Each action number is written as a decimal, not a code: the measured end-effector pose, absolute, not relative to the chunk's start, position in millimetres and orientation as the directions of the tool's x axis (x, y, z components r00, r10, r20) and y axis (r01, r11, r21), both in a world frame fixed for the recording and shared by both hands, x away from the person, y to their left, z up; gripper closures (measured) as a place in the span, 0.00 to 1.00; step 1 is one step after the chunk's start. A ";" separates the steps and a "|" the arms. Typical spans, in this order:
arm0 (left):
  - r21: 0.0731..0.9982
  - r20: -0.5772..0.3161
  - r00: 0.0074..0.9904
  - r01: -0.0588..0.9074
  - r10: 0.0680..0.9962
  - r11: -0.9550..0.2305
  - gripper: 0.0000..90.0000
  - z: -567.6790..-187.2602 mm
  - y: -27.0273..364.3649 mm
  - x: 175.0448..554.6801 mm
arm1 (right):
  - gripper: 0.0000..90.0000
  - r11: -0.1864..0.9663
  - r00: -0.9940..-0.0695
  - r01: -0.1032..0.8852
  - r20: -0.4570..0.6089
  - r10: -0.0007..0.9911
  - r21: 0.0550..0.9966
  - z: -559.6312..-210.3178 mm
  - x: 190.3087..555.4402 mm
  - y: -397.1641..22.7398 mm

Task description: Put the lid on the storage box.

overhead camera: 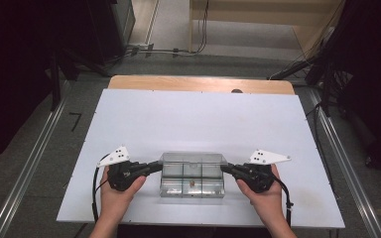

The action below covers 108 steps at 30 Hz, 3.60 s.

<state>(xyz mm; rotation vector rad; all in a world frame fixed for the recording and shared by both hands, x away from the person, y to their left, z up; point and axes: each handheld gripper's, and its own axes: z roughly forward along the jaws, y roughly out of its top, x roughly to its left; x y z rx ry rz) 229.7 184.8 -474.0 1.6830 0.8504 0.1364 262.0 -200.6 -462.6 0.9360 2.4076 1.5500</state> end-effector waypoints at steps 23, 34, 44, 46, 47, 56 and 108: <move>0.878 -0.341 0.734 0.472 0.587 -0.080 1.00 -483.5 182.1 214.0 | 0.97 0.283 -0.812 0.429 0.228 0.537 0.858 -474.3 248.1 -211.0; 0.866 -0.353 0.738 0.490 0.575 -0.097 1.00 -489.0 183.4 208.6 | 0.97 0.301 -0.818 0.430 0.226 0.529 0.851 -479.2 241.1 -211.4; 0.847 -0.355 0.741 0.513 0.570 -0.141 1.00 -496.5 184.8 211.0 | 0.97 0.323 -0.819 0.440 0.226 0.528 0.838 -486.8 242.6 -212.4; 0.842 -0.361 0.741 0.520 0.566 -0.144 1.00 -497.6 185.7 211.8 | 0.97 0.334 -0.821 0.440 0.222 0.526 0.834 -488.1 243.1 -212.0; 0.841 -0.359 0.742 0.520 0.565 -0.148 1.00 -497.7 186.0 211.9 | 0.97 0.339 -0.822 0.440 0.220 0.525 0.832 -488.8 243.1 -211.5; 0.838 -0.301 0.758 0.500 0.579 -0.220 1.00 -497.4 184.0 210.9 | 0.97 0.371 -0.831 0.430 0.200 0.519 0.823 -492.2 244.2 -210.7; 0.823 -0.306 0.746 0.519 0.592 -0.229 0.98 -502.5 199.3 214.9 | 0.93 0.359 -0.810 0.441 0.192 0.554 0.823 -493.5 252.0 -225.2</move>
